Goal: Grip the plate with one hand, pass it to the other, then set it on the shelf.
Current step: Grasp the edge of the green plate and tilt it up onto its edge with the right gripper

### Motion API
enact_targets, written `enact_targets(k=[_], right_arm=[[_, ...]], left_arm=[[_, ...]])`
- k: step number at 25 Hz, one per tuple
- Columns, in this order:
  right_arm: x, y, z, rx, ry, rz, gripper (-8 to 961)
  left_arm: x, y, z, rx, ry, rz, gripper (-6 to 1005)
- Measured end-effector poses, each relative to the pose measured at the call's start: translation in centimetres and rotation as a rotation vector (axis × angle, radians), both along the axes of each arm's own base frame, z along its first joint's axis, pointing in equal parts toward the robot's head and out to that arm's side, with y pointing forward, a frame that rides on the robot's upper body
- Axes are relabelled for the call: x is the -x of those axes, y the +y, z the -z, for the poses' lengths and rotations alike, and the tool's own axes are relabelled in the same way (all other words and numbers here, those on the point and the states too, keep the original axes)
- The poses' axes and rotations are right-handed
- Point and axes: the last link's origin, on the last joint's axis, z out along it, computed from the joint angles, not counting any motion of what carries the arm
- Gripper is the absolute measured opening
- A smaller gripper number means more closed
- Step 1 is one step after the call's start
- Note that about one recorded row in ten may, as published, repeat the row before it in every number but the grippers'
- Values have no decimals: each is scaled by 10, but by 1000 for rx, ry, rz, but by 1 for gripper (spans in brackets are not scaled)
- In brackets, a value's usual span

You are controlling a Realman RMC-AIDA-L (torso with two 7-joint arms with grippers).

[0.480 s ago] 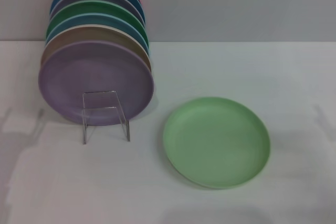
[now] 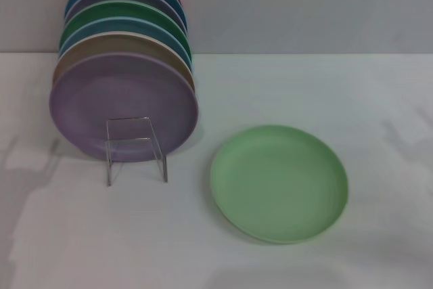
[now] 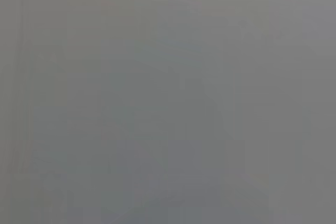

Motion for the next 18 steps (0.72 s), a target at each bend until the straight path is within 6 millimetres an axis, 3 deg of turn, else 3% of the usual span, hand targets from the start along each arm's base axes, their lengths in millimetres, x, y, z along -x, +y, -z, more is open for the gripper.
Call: enact_targets(k=[1,3,4,7,8,11,13,17,18], right_arm=[[0,0,0,0,0,0,812],[27,39,-11,190,-56,42,811],[27,39,-11,190,-56,42,811],[61,67,-18,370,-90,157,810],[81,78,-23,440,-132,249,810],[92,81,-19,499,-226,332,810],[97,79,-6,634,-345,465,810],[92,77,-1,787,-350,595,809],[89,75,2,901,-351,659,809]], left_arm=[[0,0,0,0,1,1,786],[0,2,0,2,2,0,786],[0,2,0,2,2,0,786],[-1,3,1,7,1,-3,786],[-1,4,2,10,0,-4,786],[-2,5,3,15,0,-4,785],[-2,6,3,17,0,-4,785],[-3,8,4,19,0,0,785],[-3,8,4,20,1,-2,785]])
